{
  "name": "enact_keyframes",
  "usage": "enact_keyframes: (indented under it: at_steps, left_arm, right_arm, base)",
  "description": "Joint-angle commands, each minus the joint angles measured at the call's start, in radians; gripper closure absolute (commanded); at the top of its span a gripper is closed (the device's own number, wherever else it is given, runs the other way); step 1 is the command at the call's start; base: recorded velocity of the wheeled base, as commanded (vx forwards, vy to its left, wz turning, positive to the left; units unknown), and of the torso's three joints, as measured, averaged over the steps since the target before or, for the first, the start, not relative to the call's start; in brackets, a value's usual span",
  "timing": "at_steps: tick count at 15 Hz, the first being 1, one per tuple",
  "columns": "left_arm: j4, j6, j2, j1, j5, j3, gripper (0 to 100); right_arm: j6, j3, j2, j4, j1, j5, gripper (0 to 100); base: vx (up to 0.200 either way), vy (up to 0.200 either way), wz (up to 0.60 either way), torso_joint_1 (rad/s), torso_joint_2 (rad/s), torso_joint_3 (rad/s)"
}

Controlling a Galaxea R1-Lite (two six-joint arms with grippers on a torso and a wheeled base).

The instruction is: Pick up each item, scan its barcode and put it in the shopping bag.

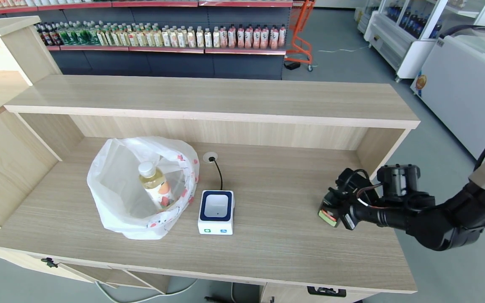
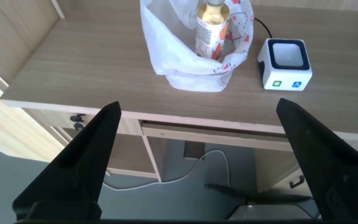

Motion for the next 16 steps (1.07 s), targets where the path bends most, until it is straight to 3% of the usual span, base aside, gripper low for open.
enact_keyframes:
  at_steps: [1,4,16]
  left_arm:
    - [0.0,0.0,0.0,0.0,0.0,0.0,0]
    - [0.0,0.0,0.0,0.0,0.0,0.0,0]
    - [0.0,0.0,0.0,0.0,0.0,0.0,0]
  right_arm:
    - [-0.151,0.095,-0.139,-0.068,-0.043,0.005,100]
    - [-0.361,0.109,-0.179,-0.089,-0.069,0.052,100]
    - [-0.436,0.149,-0.188,-0.109,-0.069,0.083,100]
  base:
    - [0.0,0.0,0.0,0.0,0.0,0.0]
    - [0.0,0.0,0.0,0.0,0.0,0.0]
    - [0.0,0.0,0.0,0.0,0.0,0.0]
